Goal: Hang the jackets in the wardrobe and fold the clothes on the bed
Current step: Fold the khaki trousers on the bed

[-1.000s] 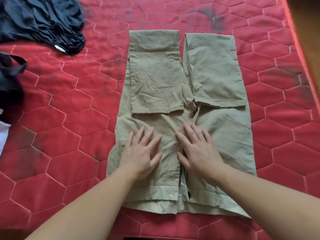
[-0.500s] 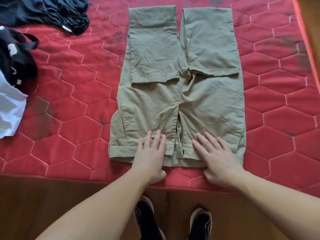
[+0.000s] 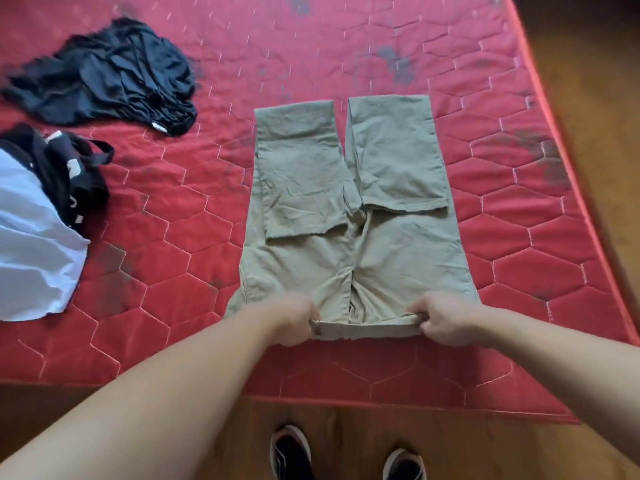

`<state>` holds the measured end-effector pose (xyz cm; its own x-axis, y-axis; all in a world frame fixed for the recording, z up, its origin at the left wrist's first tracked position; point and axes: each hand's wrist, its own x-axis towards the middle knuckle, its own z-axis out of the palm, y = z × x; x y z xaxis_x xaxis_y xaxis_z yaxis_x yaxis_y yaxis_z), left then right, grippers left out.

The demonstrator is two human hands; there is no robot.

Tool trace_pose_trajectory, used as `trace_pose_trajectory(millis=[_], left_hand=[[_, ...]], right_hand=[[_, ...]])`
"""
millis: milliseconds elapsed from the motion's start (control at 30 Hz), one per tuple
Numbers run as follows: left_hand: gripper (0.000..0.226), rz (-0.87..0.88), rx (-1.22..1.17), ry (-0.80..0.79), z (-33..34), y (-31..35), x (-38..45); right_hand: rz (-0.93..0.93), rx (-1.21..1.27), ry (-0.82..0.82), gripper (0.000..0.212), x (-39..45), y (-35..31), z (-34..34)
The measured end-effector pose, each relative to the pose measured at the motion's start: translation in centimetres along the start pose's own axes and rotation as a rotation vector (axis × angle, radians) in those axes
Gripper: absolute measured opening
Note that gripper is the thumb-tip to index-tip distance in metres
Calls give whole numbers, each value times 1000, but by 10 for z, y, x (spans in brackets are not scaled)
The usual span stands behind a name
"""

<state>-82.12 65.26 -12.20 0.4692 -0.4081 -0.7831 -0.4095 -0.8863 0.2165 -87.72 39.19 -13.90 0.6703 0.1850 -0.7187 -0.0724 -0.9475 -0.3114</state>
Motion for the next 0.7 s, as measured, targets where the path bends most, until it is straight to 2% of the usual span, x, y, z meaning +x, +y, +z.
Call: trace_pose_trajectory(millis=[67, 200, 433, 567, 700], left_hand=[[35, -57, -8, -23, -23, 5, -6], [28, -146, 177, 177, -69, 2, 3], [25, -189, 188, 485, -122, -32, 57], [24, -158, 265, 658, -134, -55, 107], [25, -138, 264, 696, -162, -76, 147]], right_hand=[[-7, -42, -53, 16, -6, -2, -25], [31, -208, 6, 20, -3, -10, -81], [70, -486, 485, 10, 53, -6, -127], [132, -588, 586, 9, 111, 5, -141], [191, -510, 622, 11, 154, 15, -161]])
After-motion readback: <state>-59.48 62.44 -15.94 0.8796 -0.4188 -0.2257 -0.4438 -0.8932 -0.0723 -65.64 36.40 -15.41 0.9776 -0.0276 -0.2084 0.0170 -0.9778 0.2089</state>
